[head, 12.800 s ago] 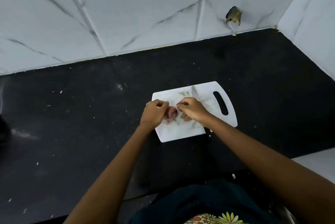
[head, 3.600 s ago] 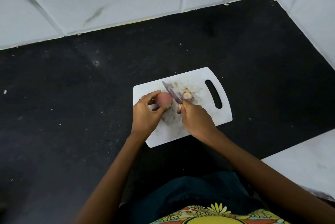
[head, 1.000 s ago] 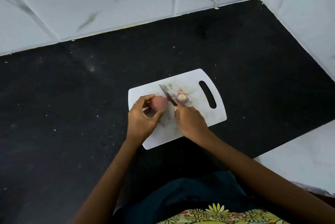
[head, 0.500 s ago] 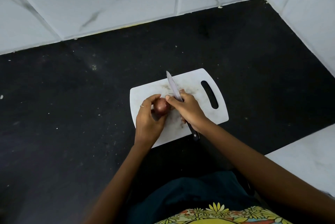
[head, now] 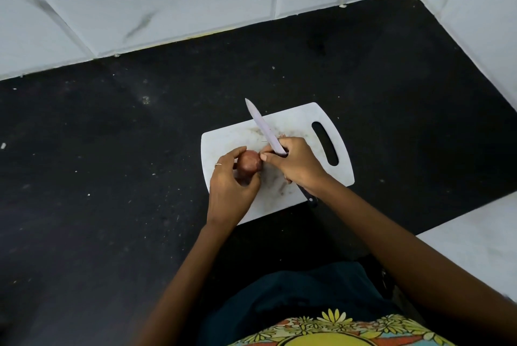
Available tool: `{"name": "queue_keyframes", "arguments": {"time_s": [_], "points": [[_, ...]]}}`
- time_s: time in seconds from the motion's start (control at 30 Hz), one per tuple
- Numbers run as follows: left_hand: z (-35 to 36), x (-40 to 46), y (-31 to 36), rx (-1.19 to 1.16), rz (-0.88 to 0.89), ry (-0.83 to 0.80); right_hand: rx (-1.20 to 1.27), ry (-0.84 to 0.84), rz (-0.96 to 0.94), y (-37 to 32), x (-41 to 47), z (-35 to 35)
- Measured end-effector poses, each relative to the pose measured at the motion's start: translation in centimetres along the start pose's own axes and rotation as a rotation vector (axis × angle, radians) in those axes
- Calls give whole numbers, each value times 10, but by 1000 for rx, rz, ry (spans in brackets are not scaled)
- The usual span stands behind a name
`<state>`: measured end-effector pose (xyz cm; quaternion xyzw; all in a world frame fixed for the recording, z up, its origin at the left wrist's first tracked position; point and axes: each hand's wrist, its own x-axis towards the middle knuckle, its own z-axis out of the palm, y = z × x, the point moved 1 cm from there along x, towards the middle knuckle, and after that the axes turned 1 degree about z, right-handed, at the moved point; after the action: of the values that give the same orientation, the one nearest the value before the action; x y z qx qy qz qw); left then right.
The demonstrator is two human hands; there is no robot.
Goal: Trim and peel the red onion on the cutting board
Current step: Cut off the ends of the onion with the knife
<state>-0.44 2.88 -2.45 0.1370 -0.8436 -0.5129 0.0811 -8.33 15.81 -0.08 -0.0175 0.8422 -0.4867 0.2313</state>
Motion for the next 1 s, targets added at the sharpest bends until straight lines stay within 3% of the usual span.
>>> {"name": "queue_keyframes", "arguments": {"time_s": [0.2,0.37,0.83,0.93,1.0], "points": [[0,5,0,33,-28,-8,-14,13,-24,0,-1,1],[-9,14,-4,-25,-72,-88,162,23,39,-4,-3,2],[-12,13,0,-780,-404,-218,1039,-234,433,1,-3,7],[-14,14,-2,-796,-434,-185,1081,-131,443,5,1,2],[-17,14,-5,-796,-456,-154,897,-7,368,8,1,-7]]}}
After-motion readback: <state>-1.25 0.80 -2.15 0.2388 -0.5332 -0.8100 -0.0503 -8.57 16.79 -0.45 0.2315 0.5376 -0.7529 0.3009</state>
